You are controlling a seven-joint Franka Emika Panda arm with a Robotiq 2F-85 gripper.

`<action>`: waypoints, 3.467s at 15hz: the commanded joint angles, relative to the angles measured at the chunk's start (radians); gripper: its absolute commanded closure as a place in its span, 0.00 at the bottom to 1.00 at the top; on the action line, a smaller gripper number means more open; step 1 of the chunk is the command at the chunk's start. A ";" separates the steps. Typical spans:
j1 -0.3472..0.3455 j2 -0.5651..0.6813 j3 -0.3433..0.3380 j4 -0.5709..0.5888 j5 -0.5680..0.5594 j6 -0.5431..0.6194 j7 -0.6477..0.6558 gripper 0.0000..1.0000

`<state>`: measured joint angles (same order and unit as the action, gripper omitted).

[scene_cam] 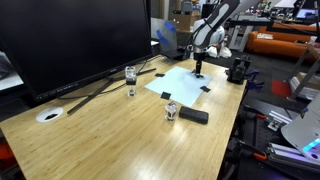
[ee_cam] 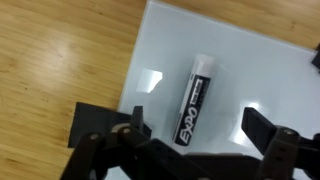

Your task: Use the marker to draw an asterisk on the whiteboard

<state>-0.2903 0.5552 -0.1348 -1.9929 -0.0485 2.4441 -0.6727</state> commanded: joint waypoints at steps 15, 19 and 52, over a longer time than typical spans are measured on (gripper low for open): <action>-0.072 0.065 0.061 0.102 0.025 -0.016 -0.003 0.58; -0.073 0.058 0.058 0.108 0.024 -0.035 -0.001 0.86; 0.148 0.215 0.095 0.524 -0.028 -0.879 0.303 0.95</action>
<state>-0.1495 0.7043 -0.0439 -1.5723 -0.0487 1.6814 -0.4009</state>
